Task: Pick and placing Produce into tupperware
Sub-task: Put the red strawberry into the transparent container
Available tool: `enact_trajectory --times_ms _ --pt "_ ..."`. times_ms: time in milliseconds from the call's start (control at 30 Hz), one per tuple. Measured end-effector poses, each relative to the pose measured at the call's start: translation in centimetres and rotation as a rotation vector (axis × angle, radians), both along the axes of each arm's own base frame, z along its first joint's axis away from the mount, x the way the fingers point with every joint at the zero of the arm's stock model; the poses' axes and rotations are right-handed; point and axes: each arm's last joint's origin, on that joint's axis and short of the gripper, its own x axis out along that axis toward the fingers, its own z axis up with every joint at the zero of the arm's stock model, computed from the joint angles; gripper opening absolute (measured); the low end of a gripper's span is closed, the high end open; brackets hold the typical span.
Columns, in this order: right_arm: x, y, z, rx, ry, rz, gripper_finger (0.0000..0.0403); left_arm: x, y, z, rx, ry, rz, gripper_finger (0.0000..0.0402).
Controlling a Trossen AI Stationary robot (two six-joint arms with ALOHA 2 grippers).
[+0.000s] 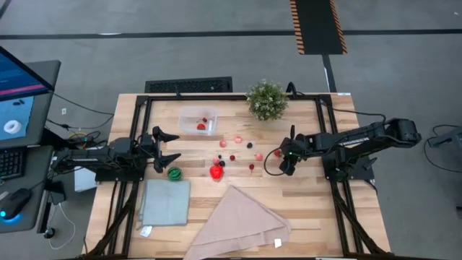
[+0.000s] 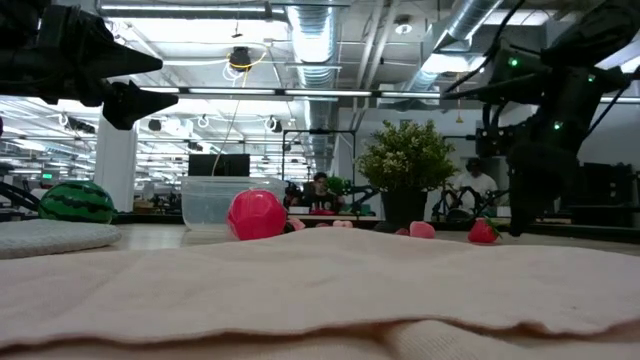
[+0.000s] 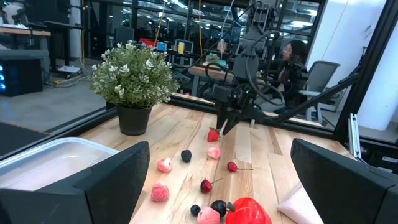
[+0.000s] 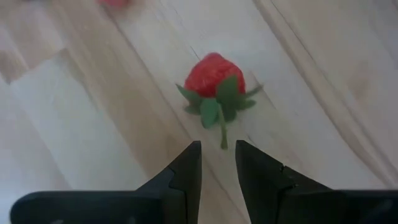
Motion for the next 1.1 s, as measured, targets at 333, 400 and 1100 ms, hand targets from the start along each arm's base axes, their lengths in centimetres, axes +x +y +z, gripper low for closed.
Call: enact_trajectory --times_ms 333,400,1100 --pt "0.6 -0.4 -1.0 -0.012 0.035 0.033 0.0122 0.0 0.0 0.0 0.0 0.0 0.0 0.0382" --pt "0.6 -0.4 -0.9 -0.016 0.03 0.048 0.0122 0.0 0.0 0.0 0.0 0.0 0.0 0.0382" --pt "1.3 -1.2 -0.2 -0.042 0.046 0.057 0.0022 0.0 0.0 0.0 0.001 0.0 0.004 0.0382"
